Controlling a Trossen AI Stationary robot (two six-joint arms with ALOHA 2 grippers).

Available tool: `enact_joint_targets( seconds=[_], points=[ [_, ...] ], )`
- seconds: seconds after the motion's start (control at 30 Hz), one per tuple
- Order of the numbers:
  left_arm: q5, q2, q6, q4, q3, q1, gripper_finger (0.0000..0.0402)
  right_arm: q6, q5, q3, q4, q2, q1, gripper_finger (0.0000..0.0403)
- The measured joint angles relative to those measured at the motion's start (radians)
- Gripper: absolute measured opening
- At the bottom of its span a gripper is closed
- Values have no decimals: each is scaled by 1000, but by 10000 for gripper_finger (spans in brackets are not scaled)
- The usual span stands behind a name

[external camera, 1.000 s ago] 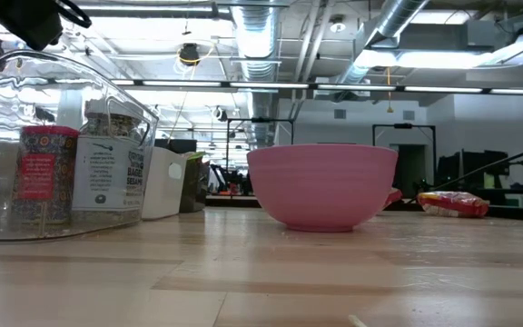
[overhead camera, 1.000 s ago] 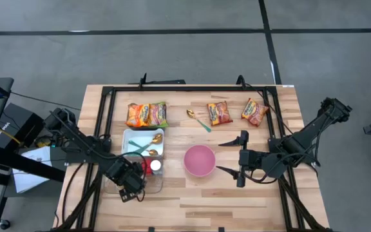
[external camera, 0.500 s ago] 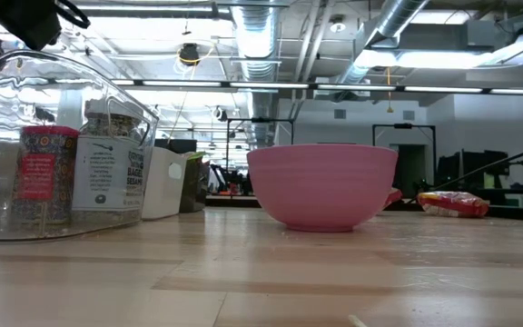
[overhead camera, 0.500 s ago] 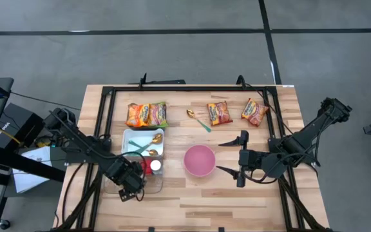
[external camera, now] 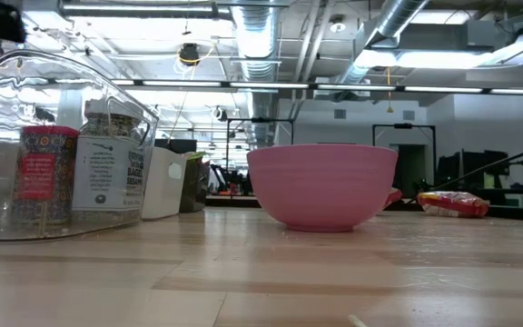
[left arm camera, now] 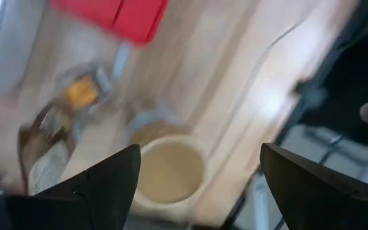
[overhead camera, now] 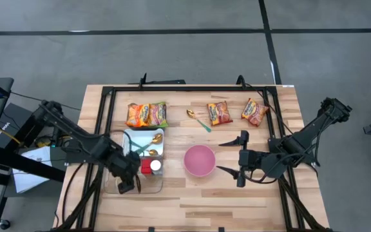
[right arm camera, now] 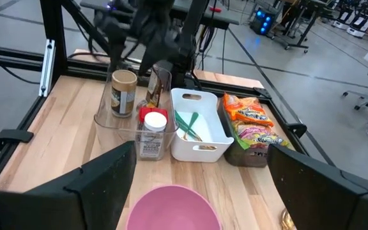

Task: Pick & Place Food Item
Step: Put the green spoon into the white bin

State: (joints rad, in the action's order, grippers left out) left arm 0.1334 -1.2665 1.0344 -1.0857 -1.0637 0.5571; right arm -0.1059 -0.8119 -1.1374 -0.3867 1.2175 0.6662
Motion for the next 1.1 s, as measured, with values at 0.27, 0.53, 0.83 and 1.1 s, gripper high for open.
enact_joint_targets(
  seconds=[0.27,0.53,0.83,1.1],
  points=[
    [-248,91,-301,431,0,-24,297,-27,0,0,-60,0,0,344],
    [-398,9,-1052,1096,-1,-19,294,-81,0,0,-152,0,1,344],
    [-404,-159,-1394,1144,-1,-32,291,-324,-1,0,-413,0,1,344],
    [-503,-322,-1394,1252,-1,-85,289,-432,-58,0,-459,-4,-23,344]
  ],
)
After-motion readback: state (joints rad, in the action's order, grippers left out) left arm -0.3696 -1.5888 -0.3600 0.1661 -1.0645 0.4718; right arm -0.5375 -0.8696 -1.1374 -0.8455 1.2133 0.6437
